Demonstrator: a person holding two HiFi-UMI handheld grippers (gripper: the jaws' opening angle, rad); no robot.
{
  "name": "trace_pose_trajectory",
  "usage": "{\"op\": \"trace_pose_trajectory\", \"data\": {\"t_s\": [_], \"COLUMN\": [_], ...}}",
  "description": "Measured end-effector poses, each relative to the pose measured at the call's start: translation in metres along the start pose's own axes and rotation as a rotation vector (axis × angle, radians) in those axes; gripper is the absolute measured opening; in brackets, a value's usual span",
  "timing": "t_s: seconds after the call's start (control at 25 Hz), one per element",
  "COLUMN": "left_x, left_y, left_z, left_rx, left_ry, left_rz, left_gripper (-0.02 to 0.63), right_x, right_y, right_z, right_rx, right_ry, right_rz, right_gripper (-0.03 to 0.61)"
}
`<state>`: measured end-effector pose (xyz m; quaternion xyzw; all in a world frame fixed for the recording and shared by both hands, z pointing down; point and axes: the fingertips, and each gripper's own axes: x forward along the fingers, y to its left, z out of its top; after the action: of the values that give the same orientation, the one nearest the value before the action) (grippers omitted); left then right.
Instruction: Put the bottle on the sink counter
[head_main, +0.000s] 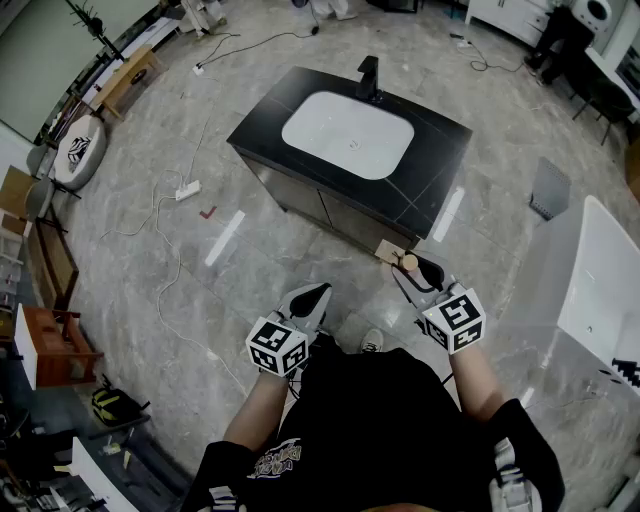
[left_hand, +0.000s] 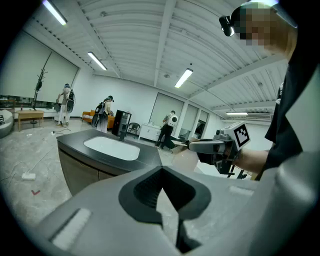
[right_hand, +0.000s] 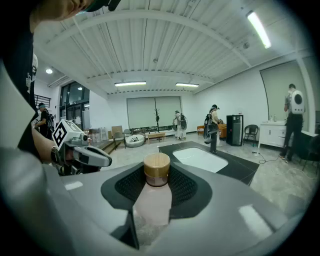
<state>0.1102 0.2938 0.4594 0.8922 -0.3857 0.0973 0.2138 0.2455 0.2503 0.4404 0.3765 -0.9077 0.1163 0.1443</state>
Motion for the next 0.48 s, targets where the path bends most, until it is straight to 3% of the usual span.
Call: {"op": "trace_pose_trajectory", "data": {"t_s": [0.48], "left_x": [0.0002], "left_y": [-0.0001], "left_z": [0.0021], "left_rx": [0.0], "left_ry": [-0.009], "left_rz": [0.002], "left_gripper": [0.0], "right_x": [0.0012], "right_y": [-0.0021], "right_z": [0.0018], "right_rx": [0.011], "right_ry": [-0.004], "right_rz": [0.004], "right_gripper": [0.166]}}
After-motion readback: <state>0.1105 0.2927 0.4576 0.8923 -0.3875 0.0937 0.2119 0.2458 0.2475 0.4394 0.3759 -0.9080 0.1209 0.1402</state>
